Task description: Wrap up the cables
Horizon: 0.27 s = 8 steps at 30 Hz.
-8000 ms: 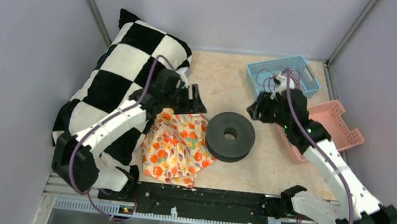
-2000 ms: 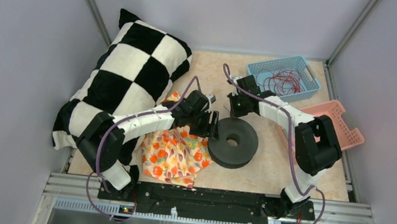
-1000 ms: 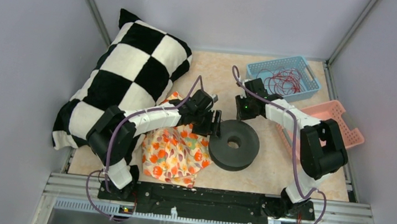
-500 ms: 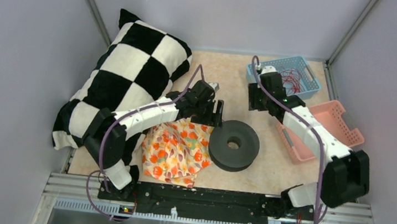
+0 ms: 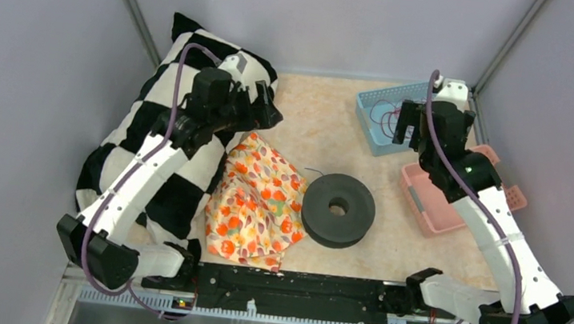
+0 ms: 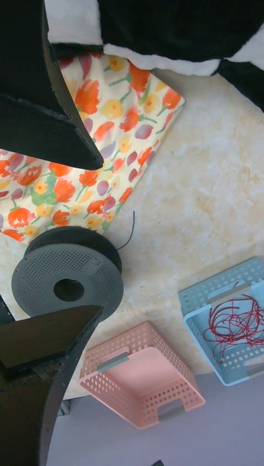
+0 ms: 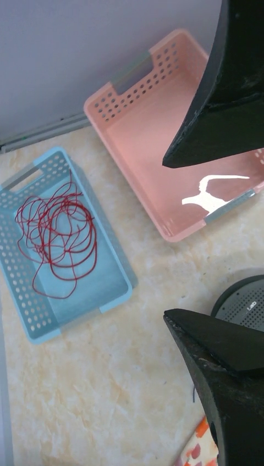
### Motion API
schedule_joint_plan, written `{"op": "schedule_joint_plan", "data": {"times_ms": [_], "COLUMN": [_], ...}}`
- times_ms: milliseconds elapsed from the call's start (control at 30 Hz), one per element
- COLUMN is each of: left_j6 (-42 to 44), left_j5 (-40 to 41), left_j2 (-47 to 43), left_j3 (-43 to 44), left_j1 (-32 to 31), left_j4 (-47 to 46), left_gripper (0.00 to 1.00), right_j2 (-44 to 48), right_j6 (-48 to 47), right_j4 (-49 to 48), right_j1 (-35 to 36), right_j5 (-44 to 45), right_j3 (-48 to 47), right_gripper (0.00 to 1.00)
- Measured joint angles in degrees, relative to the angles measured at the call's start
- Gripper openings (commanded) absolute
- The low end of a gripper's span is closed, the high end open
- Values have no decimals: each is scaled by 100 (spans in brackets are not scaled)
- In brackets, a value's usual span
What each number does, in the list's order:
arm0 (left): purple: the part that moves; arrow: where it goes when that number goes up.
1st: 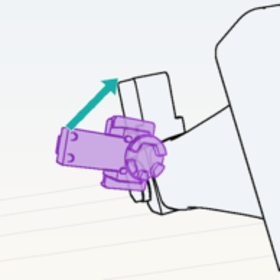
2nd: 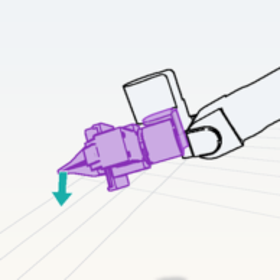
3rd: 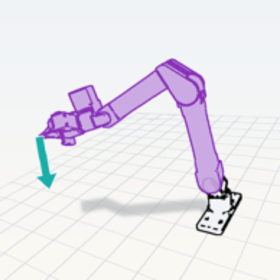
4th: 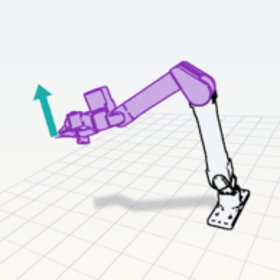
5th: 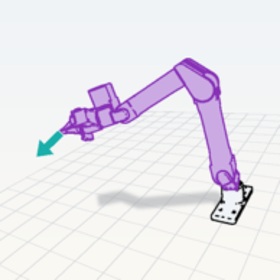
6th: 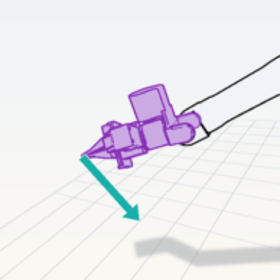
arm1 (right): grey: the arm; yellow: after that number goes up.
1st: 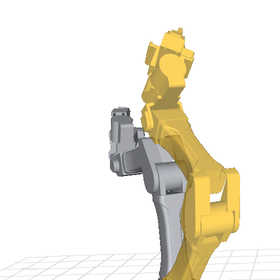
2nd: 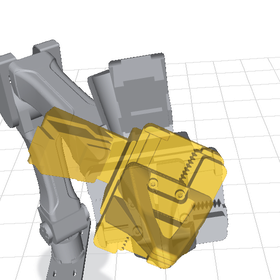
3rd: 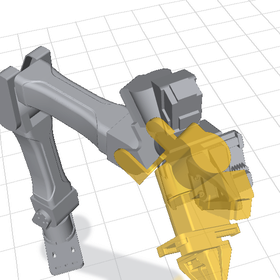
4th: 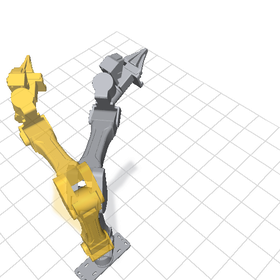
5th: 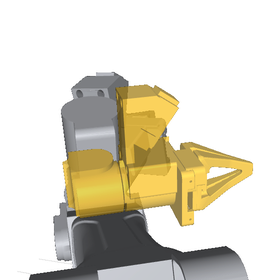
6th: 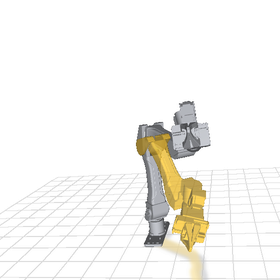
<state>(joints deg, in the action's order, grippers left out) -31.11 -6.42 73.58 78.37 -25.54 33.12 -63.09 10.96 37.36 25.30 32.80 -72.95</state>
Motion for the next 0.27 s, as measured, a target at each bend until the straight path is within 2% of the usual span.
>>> {"op": "schedule_joint_plan", "data": {"times_ms": [133,267], "left_j6": [92,98], "left_j5": [190,398], "left_j2": [-170,-232], "left_j3": [63,57], "left_j1": [20,0], "left_j4": [350,592], "left_gripper": [98,98], "right_j2": [103,634], "right_j6": [223,234], "right_j4": [527,472], "right_j1": [0,0], "right_j5": [271,374], "right_j3": [-227,223], "right_gripper": [99,99]}}
